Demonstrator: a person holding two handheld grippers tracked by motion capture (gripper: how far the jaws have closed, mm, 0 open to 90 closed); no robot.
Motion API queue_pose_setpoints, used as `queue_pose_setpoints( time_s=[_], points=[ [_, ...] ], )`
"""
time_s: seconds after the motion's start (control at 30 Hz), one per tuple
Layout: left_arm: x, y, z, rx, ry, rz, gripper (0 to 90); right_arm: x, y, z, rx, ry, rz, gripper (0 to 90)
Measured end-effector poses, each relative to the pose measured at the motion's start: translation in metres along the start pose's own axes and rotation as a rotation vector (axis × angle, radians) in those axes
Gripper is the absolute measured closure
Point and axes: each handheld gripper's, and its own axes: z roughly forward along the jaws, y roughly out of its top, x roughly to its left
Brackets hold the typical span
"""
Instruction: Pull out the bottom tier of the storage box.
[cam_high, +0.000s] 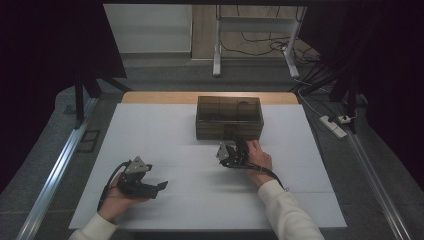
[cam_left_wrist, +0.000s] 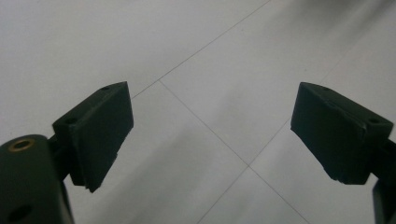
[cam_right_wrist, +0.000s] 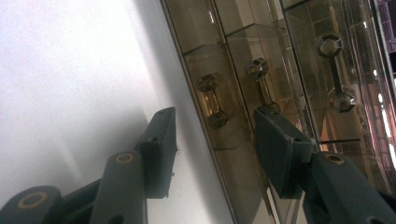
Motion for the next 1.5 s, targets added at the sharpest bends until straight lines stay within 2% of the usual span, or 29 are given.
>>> queue_pose_setpoints(
  time_s=[0.17, 0.23, 0.3, 0.43, 0.67, 0.77, 0.83, 0.93, 1.07, 1.17, 1.27, 1.5],
  points=[
    [0.000, 0.000, 0.000, -0.001, 0.001, -0.001, 12.4, 0.000, 0.000, 0.002, 0.003, -0.012, -0.014, 51.7],
    [0.000, 0.000, 0.000, -0.001, 0.001, 0.000, 12.4, 0.001, 0.001, 0.003, -0.008, -0.011, -0.002, 52.7],
    [0.000, 0.000, 0.000, 0.000, 0.001, 0.000, 12.4, 0.001, 0.000, 0.003, 0.000, -0.016, -0.024, 53.5],
    [0.000, 0.000, 0.000, 0.000, 0.000, 0.000, 12.4, 0.000, 0.000, 0.004, 0.004, -0.017, -0.029, 54.2],
    [0.000, 0.000, 0.000, 0.000, 0.001, -0.001, 12.4, 0.001, -0.001, 0.007, -0.002, -0.021, -0.014, 57.4],
    [0.000, 0.000, 0.000, -0.001, 0.001, -0.001, 12.4, 0.001, -0.001, 0.008, 0.003, -0.021, -0.028, 58.5],
    [0.000, 0.000, 0.000, -0.001, 0.001, -0.001, 12.4, 0.001, -0.001, 0.009, -0.001, -0.022, -0.015, 59.2],
    [0.000, 0.000, 0.000, -0.001, 0.001, -0.001, 12.4, 0.000, -0.002, 0.009, 0.007, -0.022, -0.029, 60.0],
    [0.000, 0.000, -0.001, -0.002, 0.002, -0.001, 12.4, 0.001, -0.002, 0.011, 0.005, -0.022, -0.021, 60.6],
    [0.000, 0.000, 0.000, -0.001, 0.001, -0.001, 12.4, 0.000, -0.002, 0.012, 0.011, -0.022, -0.036, 61.1],
    [0.000, 0.000, 0.000, 0.000, 0.001, -0.001, 12.4, 0.001, -0.003, 0.013, 0.006, -0.022, -0.027, 61.4],
    [0.000, 0.000, 0.000, -0.001, 0.002, -0.001, 12.4, 0.001, -0.003, 0.015, 0.016, -0.024, -0.053, 62.9]
  ],
)
